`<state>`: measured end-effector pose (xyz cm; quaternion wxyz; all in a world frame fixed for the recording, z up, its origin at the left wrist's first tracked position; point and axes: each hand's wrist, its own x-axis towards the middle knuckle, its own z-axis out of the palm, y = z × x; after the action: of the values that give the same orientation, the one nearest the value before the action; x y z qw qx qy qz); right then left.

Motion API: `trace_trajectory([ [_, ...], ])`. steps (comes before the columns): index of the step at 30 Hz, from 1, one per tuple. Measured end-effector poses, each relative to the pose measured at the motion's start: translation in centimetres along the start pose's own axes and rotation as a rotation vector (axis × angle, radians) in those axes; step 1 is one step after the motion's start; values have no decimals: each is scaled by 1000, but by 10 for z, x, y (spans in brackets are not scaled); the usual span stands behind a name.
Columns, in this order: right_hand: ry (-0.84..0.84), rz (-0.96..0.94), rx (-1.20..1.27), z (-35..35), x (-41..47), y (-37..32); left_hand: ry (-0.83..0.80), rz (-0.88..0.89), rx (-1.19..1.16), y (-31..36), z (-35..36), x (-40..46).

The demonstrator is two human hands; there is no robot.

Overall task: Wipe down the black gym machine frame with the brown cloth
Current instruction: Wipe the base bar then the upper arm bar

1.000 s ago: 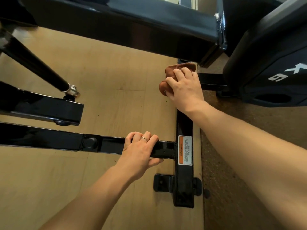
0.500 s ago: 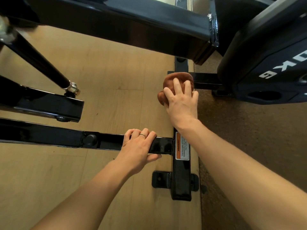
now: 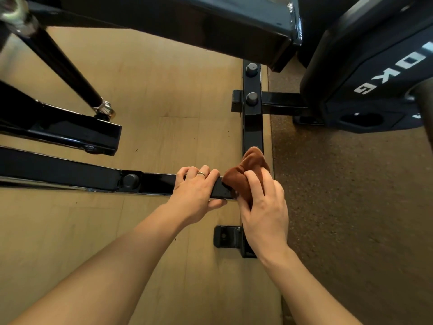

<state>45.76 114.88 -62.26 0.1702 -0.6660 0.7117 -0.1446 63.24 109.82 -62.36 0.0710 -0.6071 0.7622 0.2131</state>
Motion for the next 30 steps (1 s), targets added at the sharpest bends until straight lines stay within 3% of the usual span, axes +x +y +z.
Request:
trace_trajectory([
  [6,-109,-88,-217,-1,76,-17,0,5,24,-2,3,1],
  [9,-32,-103,-254,5,76,-12,7,3,8,-2,3,2],
  [15,115,-7,161,9,-12,4,-3,19,16,-4,4,2],
  [21,87,-69,30,29,-119,20,-39,8,22,-3,1,2],
  [26,36,-92,124,15,-53,19,-51,17,13,-4,-2,3],
  [30,-32,-104,23,7,24,7,-64,36,-48,-8,-8,2],
])
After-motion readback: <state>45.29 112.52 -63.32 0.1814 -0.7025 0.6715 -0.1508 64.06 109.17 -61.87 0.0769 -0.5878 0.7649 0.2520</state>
